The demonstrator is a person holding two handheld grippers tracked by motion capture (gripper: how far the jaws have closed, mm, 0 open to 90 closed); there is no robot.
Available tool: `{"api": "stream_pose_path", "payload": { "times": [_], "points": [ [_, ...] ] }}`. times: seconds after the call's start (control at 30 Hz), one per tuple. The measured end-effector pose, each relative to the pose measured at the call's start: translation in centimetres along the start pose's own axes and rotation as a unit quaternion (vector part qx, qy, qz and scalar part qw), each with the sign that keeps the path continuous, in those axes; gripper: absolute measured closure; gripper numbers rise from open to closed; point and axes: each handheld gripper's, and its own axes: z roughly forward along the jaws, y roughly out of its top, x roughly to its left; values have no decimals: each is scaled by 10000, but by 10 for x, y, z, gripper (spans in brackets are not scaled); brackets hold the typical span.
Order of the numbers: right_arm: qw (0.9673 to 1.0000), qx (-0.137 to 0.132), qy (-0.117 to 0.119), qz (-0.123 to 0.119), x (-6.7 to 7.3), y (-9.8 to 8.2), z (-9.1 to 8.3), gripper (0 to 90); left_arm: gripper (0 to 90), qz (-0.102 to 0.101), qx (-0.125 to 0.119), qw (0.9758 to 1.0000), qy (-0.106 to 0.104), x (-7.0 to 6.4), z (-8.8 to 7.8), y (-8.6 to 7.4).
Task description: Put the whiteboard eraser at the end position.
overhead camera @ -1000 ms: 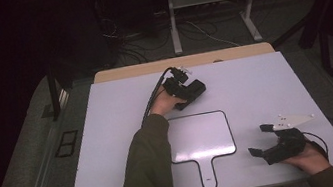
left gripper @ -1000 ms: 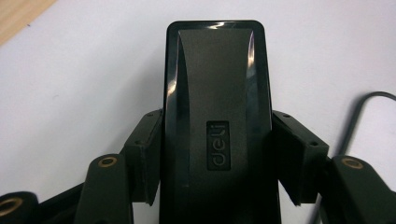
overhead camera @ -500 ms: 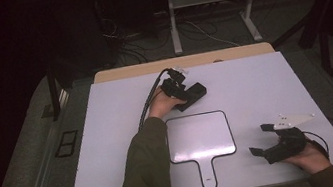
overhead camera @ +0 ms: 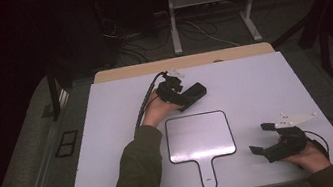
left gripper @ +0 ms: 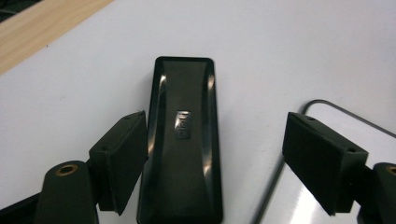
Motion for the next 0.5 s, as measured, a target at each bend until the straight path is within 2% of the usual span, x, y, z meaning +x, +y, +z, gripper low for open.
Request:
{"api": "stream_pose_path", "payload": {
  "times": [0.07,0.2,0.27,0.37,0.47,0.5],
  "points": [
    [10000,6,-9,-1,1,0,0,19,203,-19,-72,10000,-4,-6,-4,-3],
    [10000,3,12,-10,1,0,1,19,195,85,-158,9998,-12,-17,-16,-11],
    [10000,1,50,0,1,0,2,19,185,4,-206,9998,-44,-24,-21,-16],
    [9999,-3,102,24,1,0,4,19,169,60,-234,9997,-39,-33,-30,-24],
    [9999,30,168,26,-1,0,7,19,151,-24,-329,9995,-30,-39,-38,-35],
    [9998,44,170,10,-1,0,8,19,147,-117,-363,9993,-48,-41,-41,-40]
  ]
}}
